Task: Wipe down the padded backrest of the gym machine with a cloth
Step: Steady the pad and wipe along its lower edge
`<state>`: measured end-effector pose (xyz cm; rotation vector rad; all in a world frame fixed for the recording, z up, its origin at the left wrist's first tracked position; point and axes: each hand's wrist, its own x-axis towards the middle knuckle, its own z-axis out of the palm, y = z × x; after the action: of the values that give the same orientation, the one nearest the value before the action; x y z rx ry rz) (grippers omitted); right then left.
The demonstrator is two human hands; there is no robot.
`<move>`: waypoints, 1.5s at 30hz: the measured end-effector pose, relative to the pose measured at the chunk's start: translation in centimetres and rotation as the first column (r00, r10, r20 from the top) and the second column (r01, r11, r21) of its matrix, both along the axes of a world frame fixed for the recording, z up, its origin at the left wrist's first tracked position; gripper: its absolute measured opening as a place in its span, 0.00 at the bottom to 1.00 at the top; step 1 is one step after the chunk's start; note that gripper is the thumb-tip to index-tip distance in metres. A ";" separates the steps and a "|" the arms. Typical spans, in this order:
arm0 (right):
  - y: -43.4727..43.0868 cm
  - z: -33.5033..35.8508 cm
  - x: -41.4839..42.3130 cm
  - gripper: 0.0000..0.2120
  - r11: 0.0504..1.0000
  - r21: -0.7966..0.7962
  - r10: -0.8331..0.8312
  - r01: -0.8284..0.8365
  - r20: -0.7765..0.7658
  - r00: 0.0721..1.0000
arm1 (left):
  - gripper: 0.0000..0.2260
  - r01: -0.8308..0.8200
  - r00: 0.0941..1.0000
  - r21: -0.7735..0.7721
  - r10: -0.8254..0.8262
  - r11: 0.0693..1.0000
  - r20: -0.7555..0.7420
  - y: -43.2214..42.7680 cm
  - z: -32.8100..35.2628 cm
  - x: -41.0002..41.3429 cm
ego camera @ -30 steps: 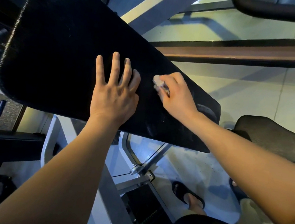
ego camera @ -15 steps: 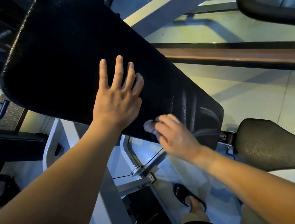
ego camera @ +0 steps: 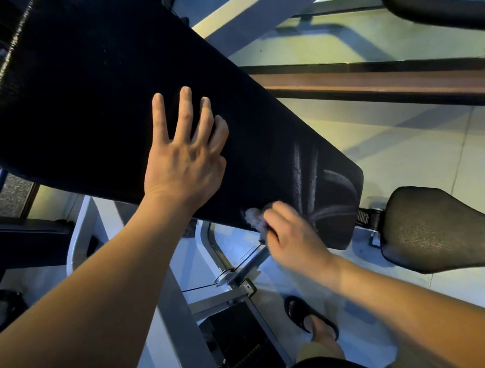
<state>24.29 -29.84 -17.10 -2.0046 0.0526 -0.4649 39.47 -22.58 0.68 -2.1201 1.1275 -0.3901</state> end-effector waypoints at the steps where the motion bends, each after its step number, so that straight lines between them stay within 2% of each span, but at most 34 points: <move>1: -1.1 0.1 1.0 0.05 0.999 0.027 -0.044 0.044 0.007 0.999 | 0.25 -0.004 1.000 0.002 0.004 1.000 -0.001 0.0 0.0 0.0; 4: -4.9 0.9 5.4 0.11 0.919 0.162 -0.354 0.360 -0.064 0.933 | 0.25 -0.010 1.000 0.005 0.010 1.000 -0.003 -0.1 0.2 0.0; 7: -4.4 1.1 7.1 0.08 0.883 0.130 -0.432 0.450 -0.149 0.890 | 0.25 -0.015 1.000 0.017 0.015 1.000 0.000 0.0 0.1 -0.1; 10: 0.1 1.1 4.2 0.04 0.936 0.093 -0.330 0.338 -0.090 0.940 | 0.25 -0.007 1.000 0.007 0.007 1.000 0.006 0.0 0.1 -0.1; 12: 2.5 1.2 0.8 0.03 0.994 0.037 -0.102 0.103 -0.033 0.994 | 0.25 -0.004 1.000 0.005 0.004 1.000 0.007 -0.1 0.1 -0.1; 14: 2.3 1.2 -0.8 0.08 0.995 -0.035 0.093 -0.092 0.005 0.996 | 0.25 -0.007 1.000 0.008 0.007 1.000 0.011 -0.1 0.0 -0.1; 16: 0.4 1.3 0.4 0.05 1.000 0.003 0.014 -0.014 0.026 1.000 | 0.25 -0.007 1.000 0.008 0.007 1.000 0.013 -0.1 0.0 0.0; 18: -1.2 1.5 2.9 0.06 0.980 0.042 -0.195 0.193 0.031 0.980 | 0.25 -0.003 1.000 0.000 0.003 1.000 0.012 0.0 -0.1 0.0; 20: -0.7 2.1 4.1 0.06 0.966 0.057 -0.253 0.250 0.041 0.967 | 0.25 -0.002 1.000 -0.005 0.002 1.000 0.010 0.0 -0.1 0.0; 23: 2.8 0.7 1.1 0.04 1.000 -0.030 -0.008 0.010 0.067 0.998 | 0.25 -0.002 1.000 0.003 0.002 1.000 0.012 0.0 -0.1 -0.1; 26: 2.2 -1.4 -2.3 0.07 0.960 -0.126 0.250 -0.249 -0.008 0.968 | 0.25 0.004 1.000 0.005 -0.004 1.000 0.023 0.1 -0.1 -0.1; 28: 0.7 -1.2 -1.8 0.10 0.982 -0.097 0.168 -0.165 0.033 0.985 | 0.24 0.012 1.000 0.001 -0.012 1.000 0.023 0.1 -0.2 -0.1; 31: -0.8 0.4 1.4 0.14 0.982 0.058 -0.182 0.179 0.045 0.982 | 0.24 0.011 1.000 -0.012 -0.011 1.000 0.018 0.1 -0.1 0.0; 32: -0.6 1.0 2.2 0.13 0.975 0.059 -0.215 0.212 0.050 0.975 | 0.24 0.012 1.000 -0.016 -0.012 1.000 0.017 0.1 0.0 -0.1; 34: 1.1 0.0 1.7 0.08 0.995 -0.051 -0.088 0.091 0.053 0.995 | 0.24 0.012 1.000 -0.012 -0.012 1.000 0.019 0.1 0.0 -0.1; 37: 2.6 -2.9 -2.2 0.13 0.971 -0.171 0.169 -0.167 0.003 0.986 | 0.24 0.016 1.000 -0.015 -0.015 1.000 0.021 0.1 -0.2 -0.1; 39: 2.5 -2.8 -3.4 0.12 0.979 -0.128 0.158 -0.156 0.004 0.987 | 0.23 0.022 0.999 -0.014 -0.022 1.000 0.028 0.2 -0.3 -0.2; 42: 2.4 0.9 -0.6 0.06 0.998 -0.057 0.007 0.003 0.177 0.984 | 0.23 0.035 0.999 -0.026 -0.034 0.999 0.026 0.2 -0.2 -0.1; 43: 2.4 2.1 0.4 0.05 0.997 -0.074 0.006 0.010 0.215 0.977 | 0.23 0.040 0.999 -0.035 -0.039 0.999 0.018 0.3 -0.1 -0.1; 45: 2.2 1.5 1.2 0.03 0.983 -0.173 0.090 -0.062 0.161 0.983 | 0.23 0.043 0.999 -0.045 -0.042 0.998 0.019 0.3 -0.2 -0.1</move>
<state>25.46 -27.62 -15.61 -2.1151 -0.1731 -0.6042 39.39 -22.32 0.51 -2.1304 1.1649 -0.4583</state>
